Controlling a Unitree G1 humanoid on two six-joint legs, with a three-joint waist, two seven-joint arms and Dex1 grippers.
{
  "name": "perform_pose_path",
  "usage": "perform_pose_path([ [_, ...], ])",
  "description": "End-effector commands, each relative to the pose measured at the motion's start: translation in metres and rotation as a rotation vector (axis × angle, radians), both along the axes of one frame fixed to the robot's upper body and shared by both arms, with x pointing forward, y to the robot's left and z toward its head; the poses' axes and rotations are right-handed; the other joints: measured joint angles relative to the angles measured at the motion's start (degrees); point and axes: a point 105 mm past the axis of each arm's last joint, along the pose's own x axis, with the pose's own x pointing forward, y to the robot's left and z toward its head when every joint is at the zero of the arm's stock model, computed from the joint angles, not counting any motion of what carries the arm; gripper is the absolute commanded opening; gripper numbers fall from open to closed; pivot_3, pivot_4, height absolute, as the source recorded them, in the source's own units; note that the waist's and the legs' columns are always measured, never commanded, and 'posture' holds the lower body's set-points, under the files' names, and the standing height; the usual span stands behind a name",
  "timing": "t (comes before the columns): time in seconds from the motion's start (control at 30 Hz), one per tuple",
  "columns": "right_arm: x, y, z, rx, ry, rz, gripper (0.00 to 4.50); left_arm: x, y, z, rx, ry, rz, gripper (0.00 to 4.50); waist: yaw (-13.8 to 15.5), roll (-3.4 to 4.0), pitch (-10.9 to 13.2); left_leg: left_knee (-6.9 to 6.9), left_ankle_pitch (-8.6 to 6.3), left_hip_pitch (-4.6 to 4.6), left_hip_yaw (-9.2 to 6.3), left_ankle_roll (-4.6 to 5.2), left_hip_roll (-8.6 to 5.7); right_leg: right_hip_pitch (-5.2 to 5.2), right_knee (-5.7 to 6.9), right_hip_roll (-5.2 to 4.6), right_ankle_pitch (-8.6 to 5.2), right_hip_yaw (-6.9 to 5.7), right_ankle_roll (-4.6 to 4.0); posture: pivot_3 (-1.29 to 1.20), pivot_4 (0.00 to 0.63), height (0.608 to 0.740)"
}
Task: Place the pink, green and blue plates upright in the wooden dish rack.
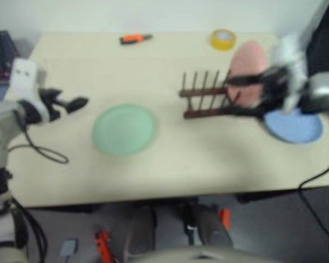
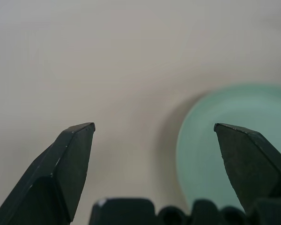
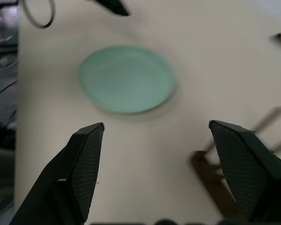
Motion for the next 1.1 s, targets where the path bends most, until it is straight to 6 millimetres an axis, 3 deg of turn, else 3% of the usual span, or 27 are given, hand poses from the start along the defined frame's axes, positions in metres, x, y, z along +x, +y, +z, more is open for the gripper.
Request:
perform_pose_path([
  [0.03, 0.010, 0.016, 0.009, 0.000, -0.129, -0.029, 3.88, 0.013, -0.023, -0.007, -0.040, -0.010, -0.062, 4.50, 0.61, -0.05, 0.01, 0.00, 0.00, -0.03, 0.02, 0.00, -0.09, 0.00, -0.01, -0.05, 0.03, 0.01, 0.05, 0.00, 0.150, 0.740],
  [0.17, 0.008, 0.022, 0.003, -0.016, -0.138, -0.017, 3.88, 0.018, -0.021, -0.026, -0.039, 0.054, -0.004, 4.50, 1.02, -0.15, -0.05, 0.00, 0.00, -0.46, 0.04, 0.01, -0.39, -0.22, -0.09, -0.08, 0.18, 0.00, 0.38, 0.00, 0.150, 0.740],
  [0.27, -0.001, 0.030, 0.003, 0.004, -0.122, 0.016, 3.88, 0.014, -0.019, -0.052, -0.069, 0.146, 0.044, 4.50, 0.92, -0.15, -0.06, -0.02, -0.02, -0.53, 0.00, 0.04, -0.43, -0.32, -0.07, -0.15, 0.18, 0.06, 0.40, 0.00, 0.150, 0.740],
  [0.33, -0.004, 0.034, 0.001, 0.009, -0.115, 0.027, 3.88, 0.011, -0.024, -0.056, -0.077, 0.154, 0.045, 4.50, 0.89, -0.15, -0.06, 0.00, -0.02, -0.52, -0.01, 0.04, -0.41, -0.32, -0.04, -0.16, 0.18, 0.04, 0.40, 0.00, 0.150, 0.740],
  [0.67, -0.005, 0.047, -0.008, 0.006, -0.107, 0.062, 3.91, 0.020, -0.060, -0.041, -0.360, 0.111, 0.055, 1.07, 0.98, -0.16, -0.07, 0.03, 0.00, -0.01, -0.09, 0.06, -0.37, 0.12, 0.03, -0.22, 0.19, -0.04, 0.41, 0.00, 0.150, 0.740],
  [0.77, 0.000, 0.051, -0.014, -0.019, -0.132, 0.056, 3.91, 0.028, -0.068, -0.022, -0.480, 0.052, 0.111, 0.03, 1.04, -0.17, -0.08, 0.05, 0.00, -0.07, -0.08, 0.06, -0.42, 0.13, 0.00, -0.20, 0.21, -0.04, 0.44, 0.00, 0.150, 0.740],
  [0.87, 0.002, 0.062, -0.018, -0.051, -0.197, 0.080, 3.91, 0.034, -0.066, 0.004, -0.475, -0.023, 0.167, 0.01, 0.85, -0.20, -0.08, 0.07, 0.00, -0.08, -0.08, 0.07, -0.46, 0.13, -0.01, -0.20, 0.25, 0.03, 0.51, 0.00, 0.150, 0.740],
  [0.93, 0.002, 0.081, -0.020, -0.061, -0.270, 0.120, 3.91, 0.037, -0.066, 0.035, -0.217, -0.142, 0.165, 0.01, 0.42, -0.29, -0.04, 0.06, 0.00, -0.07, -0.09, 0.06, -0.49, 0.10, 0.00, -0.19, 0.27, 0.09, 0.54, 0.00, 0.150, 0.740],
  [1.1, 0.011, 0.114, -0.026, -0.082, -0.415, 0.130, 3.91, 0.034, -0.082, 0.075, 0.036, -0.255, 0.100, 0.01, 0.38, -0.29, -0.04, -0.05, 0.01, -0.01, -0.09, 0.03, -0.47, 0.07, 0.04, -0.03, 0.26, -0.01, 0.51, 0.00, 0.150, 0.740],
])
